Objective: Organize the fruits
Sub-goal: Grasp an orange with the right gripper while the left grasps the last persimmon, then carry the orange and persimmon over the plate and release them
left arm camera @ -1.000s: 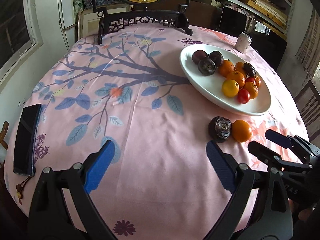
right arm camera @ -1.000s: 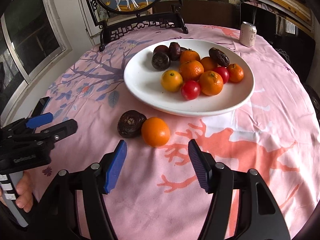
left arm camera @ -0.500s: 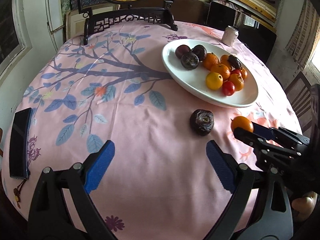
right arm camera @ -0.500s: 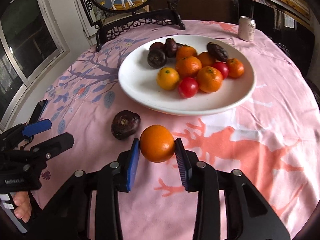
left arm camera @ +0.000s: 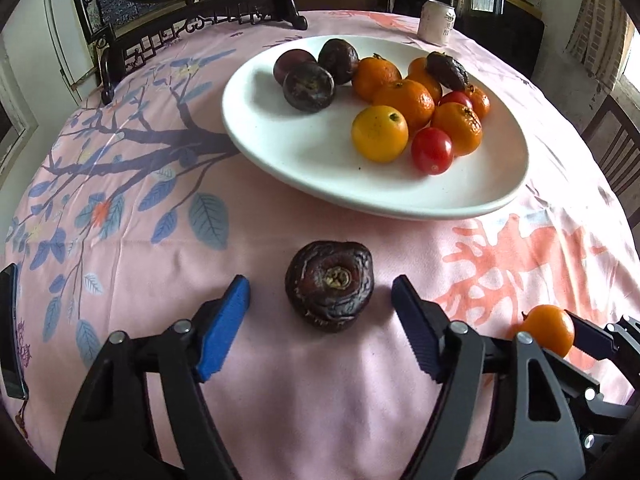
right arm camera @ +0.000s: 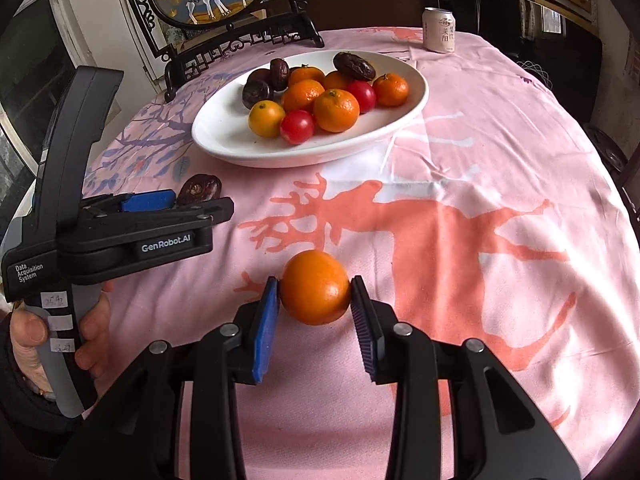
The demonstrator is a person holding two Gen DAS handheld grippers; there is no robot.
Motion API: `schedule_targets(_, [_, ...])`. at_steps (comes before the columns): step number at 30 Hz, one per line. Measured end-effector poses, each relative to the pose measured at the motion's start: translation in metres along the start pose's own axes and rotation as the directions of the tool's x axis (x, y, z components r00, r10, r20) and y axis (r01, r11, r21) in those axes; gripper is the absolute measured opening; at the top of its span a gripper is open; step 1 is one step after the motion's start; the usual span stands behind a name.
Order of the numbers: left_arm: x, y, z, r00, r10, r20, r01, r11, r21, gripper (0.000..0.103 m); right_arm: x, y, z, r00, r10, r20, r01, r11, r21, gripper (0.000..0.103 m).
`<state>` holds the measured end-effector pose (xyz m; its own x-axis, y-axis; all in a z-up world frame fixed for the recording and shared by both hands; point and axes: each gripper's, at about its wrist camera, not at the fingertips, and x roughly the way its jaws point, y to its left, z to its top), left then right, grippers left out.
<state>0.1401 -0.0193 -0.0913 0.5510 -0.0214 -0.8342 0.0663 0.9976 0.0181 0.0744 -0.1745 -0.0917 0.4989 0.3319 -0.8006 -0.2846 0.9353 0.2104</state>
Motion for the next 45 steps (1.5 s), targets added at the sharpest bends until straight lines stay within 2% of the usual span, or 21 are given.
schedule_targets(1, [-0.001,0.0,0.0,1.0,-0.005,0.01,0.005,1.0,0.004,0.058,0.0,0.001,0.0,1.0,-0.002,0.003,0.002,1.0,-0.002,0.037])
schedule_targets(2, [-0.002,-0.001,0.0,1.0,-0.009,0.018,0.009,1.0,0.008,0.042,0.001,0.002,0.001,1.0,-0.004,0.004,0.004,1.0,-0.004,0.037])
schedule_targets(6, [-0.005,0.0,-0.003,1.0,-0.017,0.026,0.016,1.0,0.015,0.041,0.009,0.005,0.0,1.0,0.007,-0.03,-0.007,1.0,-0.008,0.037])
schedule_targets(8, [-0.008,0.0,-0.005,0.999,-0.024,0.024,0.023,1.0,0.017,0.041,0.008,0.009,-0.001,1.0,-0.013,-0.012,0.013,1.0,-0.013,0.036])
schedule_targets(10, [-0.014,0.002,-0.009,0.999,-0.04,0.021,0.04,0.999,0.01,0.041,0.007,0.008,0.0,1.0,0.013,-0.009,-0.013,1.0,0.005,0.036])
schedule_targets(19, [-0.055,0.024,-0.032,0.994,-0.095,0.052,0.097,0.995,-0.024,0.041,-0.007,0.017,0.002,1.0,0.012,0.021,-0.012,1.0,0.006,0.036])
schedule_targets(24, [-0.071,0.035,-0.03,0.992,-0.106,0.072,0.108,0.994,-0.033,0.041,-0.008,0.021,0.003,1.0,0.021,0.012,-0.021,1.0,0.005,0.036])
schedule_targets(29, [-0.078,0.045,0.002,0.991,-0.107,0.079,0.109,0.993,-0.035,0.041,-0.015,0.022,0.021,0.999,0.033,0.018,-0.032,0.999,-0.019,0.036])
schedule_targets(33, [-0.064,0.039,0.055,0.995,-0.063,0.079,0.064,0.998,-0.019,0.041,-0.02,0.019,0.064,0.998,-0.011,0.065,0.014,0.999,-0.051,0.036])
schedule_targets(37, [-0.026,0.033,0.104,0.998,-0.045,0.034,0.047,0.998,-0.05,0.041,0.002,-0.003,0.114,0.993,-0.06,0.101,0.062,0.998,-0.013,0.036])
schedule_targets(39, [-0.008,0.032,0.117,0.999,-0.041,0.009,0.042,0.997,-0.064,0.041,0.019,-0.017,0.126,0.991,-0.097,0.088,0.096,0.995,0.02,0.036])
schedule_targets(45, [0.017,0.032,0.128,0.998,-0.053,-0.02,0.051,0.996,-0.071,0.042,0.039,-0.037,0.134,0.993,-0.103,0.062,0.1,0.994,0.051,0.036])
